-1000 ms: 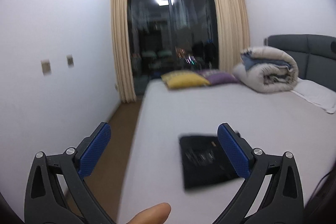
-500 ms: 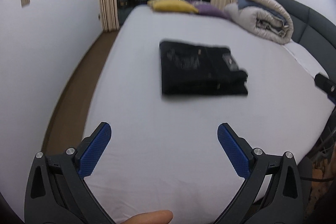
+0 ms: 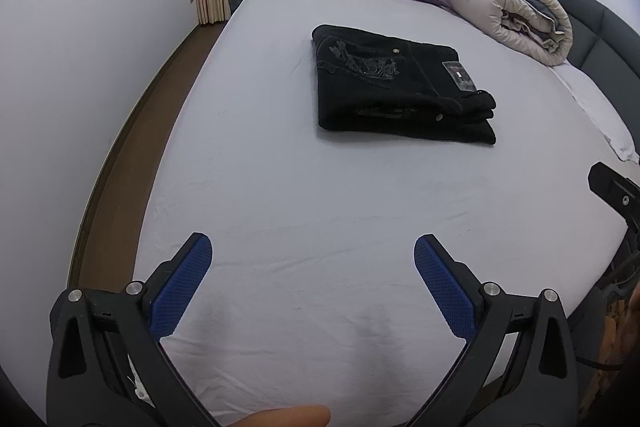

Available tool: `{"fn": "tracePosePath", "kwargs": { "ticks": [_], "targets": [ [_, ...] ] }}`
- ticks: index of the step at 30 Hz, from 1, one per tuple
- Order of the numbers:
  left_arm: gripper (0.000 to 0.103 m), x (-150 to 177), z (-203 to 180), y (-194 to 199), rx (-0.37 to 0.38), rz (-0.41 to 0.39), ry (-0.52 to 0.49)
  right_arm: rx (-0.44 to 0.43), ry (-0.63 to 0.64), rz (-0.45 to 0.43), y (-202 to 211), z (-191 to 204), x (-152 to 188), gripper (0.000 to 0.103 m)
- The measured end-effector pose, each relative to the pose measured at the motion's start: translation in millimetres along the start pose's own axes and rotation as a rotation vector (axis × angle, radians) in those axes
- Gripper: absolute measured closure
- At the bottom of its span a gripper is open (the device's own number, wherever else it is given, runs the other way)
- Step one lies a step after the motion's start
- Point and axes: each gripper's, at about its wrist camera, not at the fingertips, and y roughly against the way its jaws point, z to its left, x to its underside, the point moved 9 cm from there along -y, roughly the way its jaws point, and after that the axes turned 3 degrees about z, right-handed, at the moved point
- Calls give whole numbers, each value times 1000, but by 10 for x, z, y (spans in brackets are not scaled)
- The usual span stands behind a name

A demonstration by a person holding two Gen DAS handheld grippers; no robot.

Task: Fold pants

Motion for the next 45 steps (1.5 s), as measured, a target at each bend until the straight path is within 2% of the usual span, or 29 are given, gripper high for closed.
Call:
{"fn": "tracePosePath", "kwargs": {
  "ticks": [45],
  "targets": [
    [0, 5, 14, -141, -17, 32, -1, 4, 46, 65, -189, 140, 182, 0]
  ]
}}
